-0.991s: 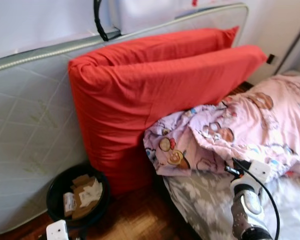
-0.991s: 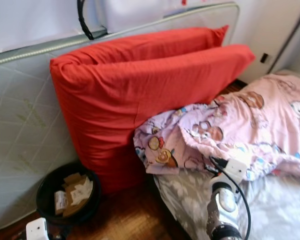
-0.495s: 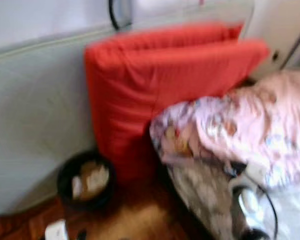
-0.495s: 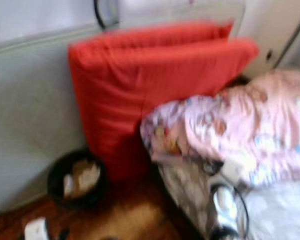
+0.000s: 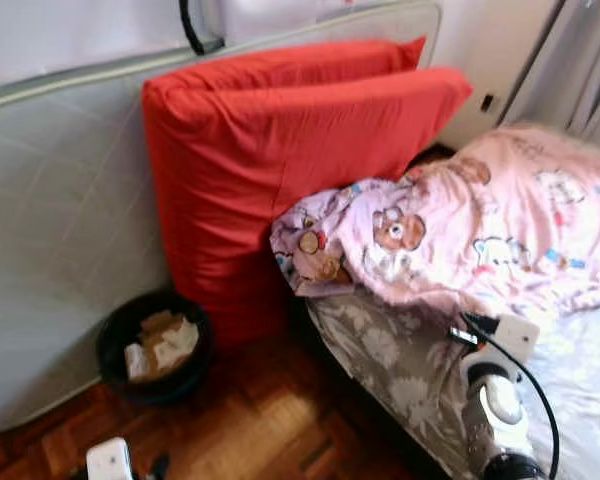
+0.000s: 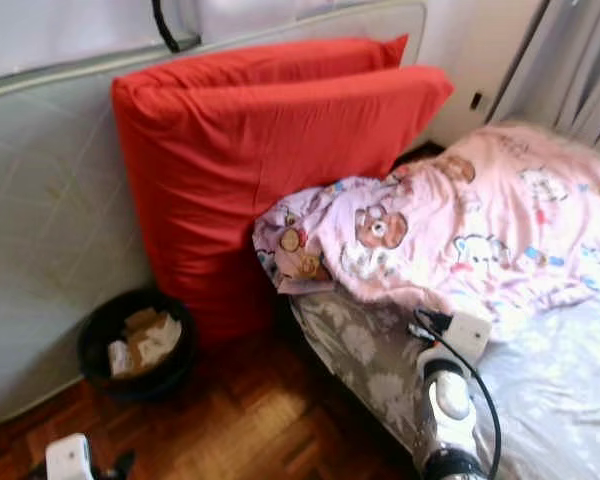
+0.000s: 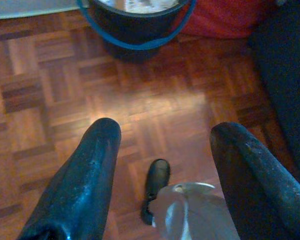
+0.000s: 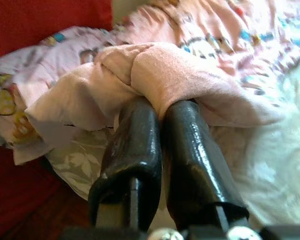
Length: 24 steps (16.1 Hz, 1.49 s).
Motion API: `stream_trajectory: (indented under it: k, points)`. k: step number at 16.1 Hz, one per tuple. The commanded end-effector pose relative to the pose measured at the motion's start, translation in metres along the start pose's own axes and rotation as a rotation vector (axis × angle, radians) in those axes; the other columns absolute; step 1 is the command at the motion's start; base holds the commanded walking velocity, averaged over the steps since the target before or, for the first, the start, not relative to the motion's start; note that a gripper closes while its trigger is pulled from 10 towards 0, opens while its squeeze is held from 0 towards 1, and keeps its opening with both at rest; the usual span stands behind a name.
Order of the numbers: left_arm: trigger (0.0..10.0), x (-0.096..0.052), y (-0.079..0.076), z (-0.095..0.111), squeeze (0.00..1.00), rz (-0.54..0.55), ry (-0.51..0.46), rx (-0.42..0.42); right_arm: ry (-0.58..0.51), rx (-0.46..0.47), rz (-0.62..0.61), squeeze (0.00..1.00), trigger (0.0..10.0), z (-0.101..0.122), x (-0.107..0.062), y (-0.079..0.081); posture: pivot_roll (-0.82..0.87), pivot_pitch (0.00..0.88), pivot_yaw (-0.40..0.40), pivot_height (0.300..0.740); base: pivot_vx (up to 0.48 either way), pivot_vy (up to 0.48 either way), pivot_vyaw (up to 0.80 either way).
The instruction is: Clean up the room
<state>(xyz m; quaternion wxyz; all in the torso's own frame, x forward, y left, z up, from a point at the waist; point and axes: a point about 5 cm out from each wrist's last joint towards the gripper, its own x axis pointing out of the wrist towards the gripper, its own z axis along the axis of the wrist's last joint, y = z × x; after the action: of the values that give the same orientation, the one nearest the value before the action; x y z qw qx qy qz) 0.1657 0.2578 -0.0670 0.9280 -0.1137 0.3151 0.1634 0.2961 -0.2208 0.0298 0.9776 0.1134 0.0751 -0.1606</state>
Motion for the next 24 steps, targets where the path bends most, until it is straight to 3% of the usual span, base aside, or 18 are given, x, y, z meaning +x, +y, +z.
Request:
stream_trajectory:
  k: [1, 3, 10, 13, 16, 24]
  points:
    - [10.0, -0.004, 0.000, -0.011, 0.00, 0.003, 0.038, -0.008, -0.044, -0.017, -0.010, 0.00, 10.0, 0.010, 0.004, -0.003, 0.12, 0.063, -0.020, 0.740, -0.300, 0.000, 0.00]
    - [10.0, -0.004, 0.001, -0.010, 0.00, 0.005, 0.039, -0.007, -0.063, -0.019, -0.025, 0.00, 10.0, 0.018, 0.007, -0.008, 0.12, 0.063, -0.020, 0.740, -0.148, 0.000, 0.00]
    - [10.0, -0.004, 0.001, -0.011, 0.00, 0.006, 0.047, -0.002, -0.004, -0.061, -0.059, 0.00, 10.0, 0.012, 0.006, -0.020, 0.12, 0.066, -0.020, 0.740, 0.000, 0.000, 0.00]
    - [10.0, -0.004, 0.001, -0.011, 0.00, 0.004, 0.048, -0.002, 0.088, -0.093, -0.082, 0.00, 10.0, 0.000, 0.003, -0.024, 0.12, 0.066, -0.021, 0.740, 0.000, 0.000, 0.00]
    - [10.0, -0.004, 0.000, -0.011, 0.00, -0.001, 0.050, -0.001, 0.268, -0.133, -0.152, 0.00, 10.0, -0.026, -0.007, -0.039, 0.12, 0.065, -0.021, 0.740, 0.000, 0.000, 0.00]
    - [10.0, -0.004, 0.000, -0.011, 0.00, -0.010, 0.053, 0.013, 0.609, -0.212, -0.137, 0.00, 10.0, -0.084, -0.051, -0.059, 0.12, 0.069, -0.021, 0.740, 0.000, 0.000, 0.00]
